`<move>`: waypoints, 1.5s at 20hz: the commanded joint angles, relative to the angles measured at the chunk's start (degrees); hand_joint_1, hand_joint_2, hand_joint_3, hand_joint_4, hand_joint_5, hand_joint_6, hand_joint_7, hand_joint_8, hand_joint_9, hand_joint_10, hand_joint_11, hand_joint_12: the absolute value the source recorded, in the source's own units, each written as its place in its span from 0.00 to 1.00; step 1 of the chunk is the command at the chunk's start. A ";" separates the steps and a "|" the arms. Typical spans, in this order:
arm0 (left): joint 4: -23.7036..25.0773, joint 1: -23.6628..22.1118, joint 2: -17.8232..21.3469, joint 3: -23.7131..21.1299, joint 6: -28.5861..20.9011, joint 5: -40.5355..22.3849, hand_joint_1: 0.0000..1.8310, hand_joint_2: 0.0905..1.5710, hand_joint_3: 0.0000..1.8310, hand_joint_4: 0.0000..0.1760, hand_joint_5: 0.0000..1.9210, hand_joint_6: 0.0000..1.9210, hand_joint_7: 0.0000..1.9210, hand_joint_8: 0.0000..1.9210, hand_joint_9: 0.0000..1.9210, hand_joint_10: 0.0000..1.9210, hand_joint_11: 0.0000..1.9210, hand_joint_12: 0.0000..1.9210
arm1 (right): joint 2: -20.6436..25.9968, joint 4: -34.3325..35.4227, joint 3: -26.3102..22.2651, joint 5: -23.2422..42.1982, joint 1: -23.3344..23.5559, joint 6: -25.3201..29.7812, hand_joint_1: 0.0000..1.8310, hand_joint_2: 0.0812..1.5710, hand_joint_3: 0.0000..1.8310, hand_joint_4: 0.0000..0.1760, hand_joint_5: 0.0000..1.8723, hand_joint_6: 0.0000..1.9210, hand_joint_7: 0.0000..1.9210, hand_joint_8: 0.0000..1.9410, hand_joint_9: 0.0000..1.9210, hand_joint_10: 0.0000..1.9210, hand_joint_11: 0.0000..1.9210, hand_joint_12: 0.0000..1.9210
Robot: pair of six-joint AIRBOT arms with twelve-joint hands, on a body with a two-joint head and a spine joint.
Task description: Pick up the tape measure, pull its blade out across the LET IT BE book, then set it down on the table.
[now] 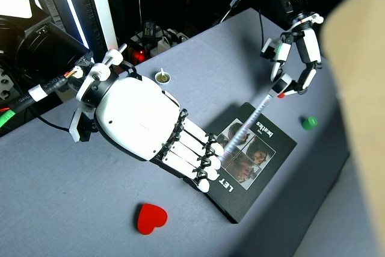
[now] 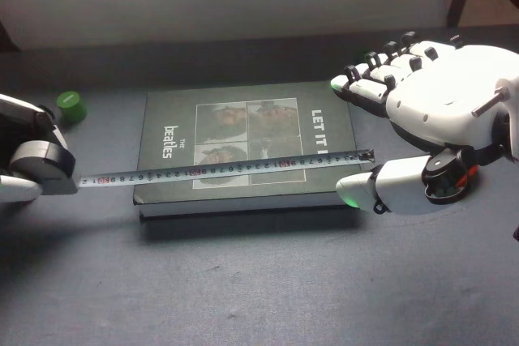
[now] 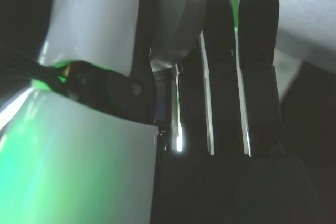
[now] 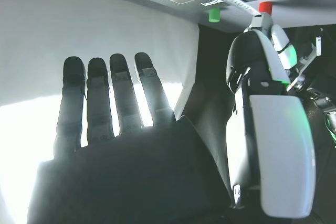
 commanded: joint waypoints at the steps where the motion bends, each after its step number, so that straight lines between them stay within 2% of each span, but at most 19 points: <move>1: -2.47 -0.17 -0.10 0.60 -0.76 -6.60 0.75 0.72 0.00 0.00 0.43 0.49 0.47 0.60 0.46 0.70 0.43 0.64 | 0.17 -3.68 -0.37 -0.75 0.29 0.24 0.07 0.69 0.00 0.07 0.01 0.00 0.02 0.00 0.02 0.00 0.00 0.18; 3: -2.47 0.14 -0.61 1.53 -0.76 -8.00 0.75 0.71 0.00 0.00 0.45 0.47 0.48 0.60 0.45 0.70 0.43 0.64 | 0.17 -3.68 -0.39 -0.75 0.29 0.24 0.07 0.69 0.00 0.07 0.01 0.00 0.03 0.00 0.03 0.00 0.00 0.22; 6: -2.47 0.08 -1.36 2.85 -0.78 -8.88 0.75 0.70 0.00 0.00 0.44 0.45 0.52 0.54 0.49 0.67 0.45 0.64 | 0.18 -3.70 -0.42 -0.75 0.29 0.24 0.07 0.69 0.00 0.06 0.01 0.00 0.04 0.00 0.03 0.00 0.00 0.22; 10: -2.08 -0.32 -2.29 4.31 -0.78 -10.05 0.75 0.70 0.00 0.00 0.45 0.45 0.53 0.53 0.48 0.67 0.45 0.64 | 0.17 -3.74 -0.44 -0.74 0.27 0.24 0.08 0.69 0.00 0.06 0.02 0.00 0.03 0.00 0.03 0.00 0.00 0.21; 11: -1.86 -0.60 -2.43 4.60 -0.78 -10.05 0.75 0.71 0.00 0.00 0.42 0.49 0.50 0.57 0.45 0.70 0.44 0.64 | 0.17 -3.74 -0.44 -0.74 0.27 0.24 0.08 0.69 0.00 0.06 0.02 0.00 0.03 0.00 0.03 0.00 0.00 0.19; 14: -0.80 -1.57 -2.84 5.49 -0.78 -9.48 0.75 0.72 0.00 0.00 0.41 0.50 0.50 0.58 0.45 0.70 0.44 0.64 | 0.17 -3.80 -0.44 -0.74 0.26 0.24 0.08 0.69 0.00 0.06 0.02 0.00 0.04 0.00 0.03 0.00 0.00 0.19; 15: -0.80 -1.57 -2.97 5.93 -0.79 -9.48 0.75 0.71 0.00 0.00 0.45 0.47 0.50 0.57 0.45 0.70 0.44 0.64 | 0.17 -3.81 -0.44 -0.74 0.26 0.24 0.08 0.68 0.00 0.05 0.03 0.00 0.05 0.00 0.05 0.00 0.00 0.22; 19: -0.21 -1.41 -3.07 6.88 -0.99 -9.39 0.75 0.70 0.00 0.00 0.46 0.47 0.51 0.55 0.46 0.67 0.45 0.64 | 0.17 -3.84 -0.44 -0.76 0.25 0.24 0.09 0.68 0.00 0.05 0.04 0.00 0.06 0.00 0.06 0.00 0.00 0.27; 22: -0.25 -1.44 -3.07 6.89 -1.09 -9.46 0.75 0.71 0.00 0.00 0.44 0.48 0.50 0.55 0.46 0.68 0.45 0.64 | 0.17 -3.85 -0.44 -0.76 0.23 0.24 0.09 0.68 0.00 0.06 0.02 0.00 0.04 0.00 0.04 0.00 0.00 0.22; 24: 0.08 -1.39 -3.07 6.97 -1.21 -9.50 0.75 0.70 0.00 0.00 0.46 0.46 0.51 0.54 0.47 0.67 0.45 0.64 | 0.17 -3.86 -0.44 -0.76 0.22 0.24 0.10 0.68 0.00 0.05 0.03 0.00 0.05 0.00 0.04 0.00 0.00 0.23; 28: 0.33 -1.29 -3.07 7.03 -1.09 -9.47 0.75 0.71 0.00 0.00 0.43 0.49 0.50 0.55 0.46 0.69 0.44 0.64 | 0.17 -3.88 -0.44 -0.76 0.20 0.24 0.09 0.68 0.00 0.06 0.02 0.00 0.04 0.00 0.03 0.00 0.00 0.22; 30: 0.73 -1.26 -3.07 7.11 -1.31 -9.50 0.75 0.71 0.00 0.00 0.45 0.47 0.50 0.56 0.46 0.69 0.45 0.64 | 0.18 -3.89 -0.44 -0.78 0.20 0.24 0.09 0.68 0.00 0.06 0.02 0.00 0.04 0.00 0.04 0.00 0.00 0.22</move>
